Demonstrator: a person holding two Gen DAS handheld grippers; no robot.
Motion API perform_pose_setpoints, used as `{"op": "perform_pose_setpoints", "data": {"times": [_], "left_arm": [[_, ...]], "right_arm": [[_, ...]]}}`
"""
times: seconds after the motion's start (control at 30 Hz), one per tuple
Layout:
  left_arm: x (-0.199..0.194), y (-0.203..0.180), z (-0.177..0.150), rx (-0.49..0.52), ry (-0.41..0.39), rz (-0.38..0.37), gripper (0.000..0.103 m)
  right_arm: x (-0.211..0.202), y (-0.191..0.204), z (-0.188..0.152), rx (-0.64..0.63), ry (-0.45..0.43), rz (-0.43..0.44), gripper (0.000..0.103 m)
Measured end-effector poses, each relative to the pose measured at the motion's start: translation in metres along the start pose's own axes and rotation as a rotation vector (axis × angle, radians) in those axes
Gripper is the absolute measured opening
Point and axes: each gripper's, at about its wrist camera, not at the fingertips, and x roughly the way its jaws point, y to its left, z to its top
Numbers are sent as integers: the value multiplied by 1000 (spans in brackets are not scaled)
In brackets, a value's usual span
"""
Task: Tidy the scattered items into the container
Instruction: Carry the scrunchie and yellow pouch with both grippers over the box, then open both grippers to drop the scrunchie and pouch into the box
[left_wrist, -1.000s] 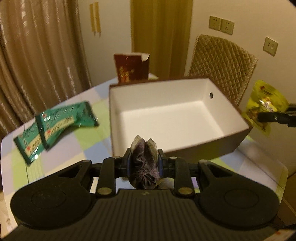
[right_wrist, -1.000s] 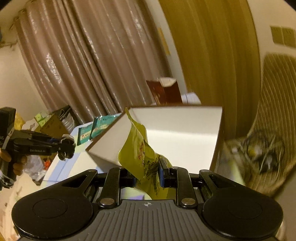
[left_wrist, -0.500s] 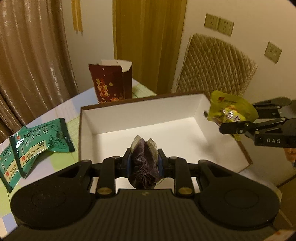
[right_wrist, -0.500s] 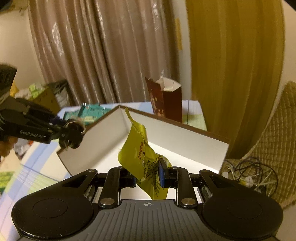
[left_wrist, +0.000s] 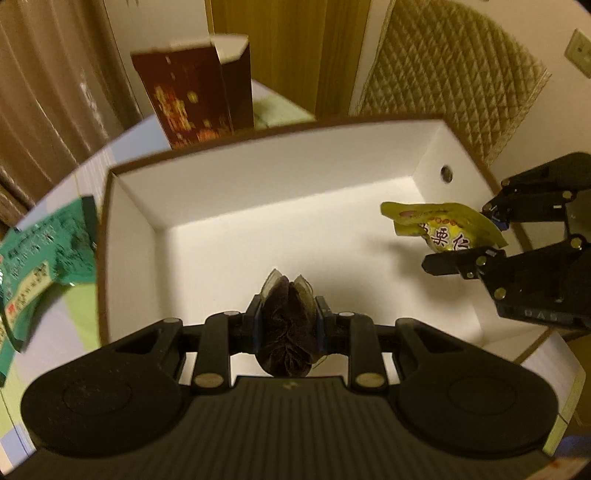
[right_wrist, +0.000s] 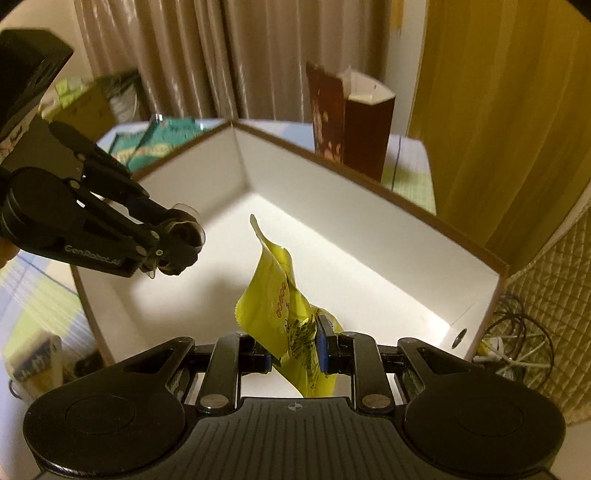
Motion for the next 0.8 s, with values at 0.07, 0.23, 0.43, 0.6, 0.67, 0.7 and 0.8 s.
{"op": "perform_pose_setpoints", "data": {"times": [0.07, 0.23, 0.43, 0.6, 0.67, 0.7, 0.8], "left_arm": [[12, -2, 1, 6, 46, 6, 23], [30, -5, 0, 12, 128, 5, 24], [44, -4, -8, 12, 183, 7, 30], [47, -2, -13, 19, 190, 6, 35], [47, -1, -14, 19, 190, 13, 45], [47, -1, -14, 17, 188, 20, 49], [42, -1, -13, 23, 178, 34, 78]], "right_arm": [[7, -1, 1, -7, 25, 4, 19], [23, -1, 2, -18, 97, 31, 19], [36, 6, -3, -41, 161, 29, 19], [44, 7, 0, -48, 176, 14, 19], [45, 10, 1, -54, 176, 13, 19], [45, 12, 1, -74, 178, 18, 20], [42, 18, 0, -93, 178, 12, 65]]}}
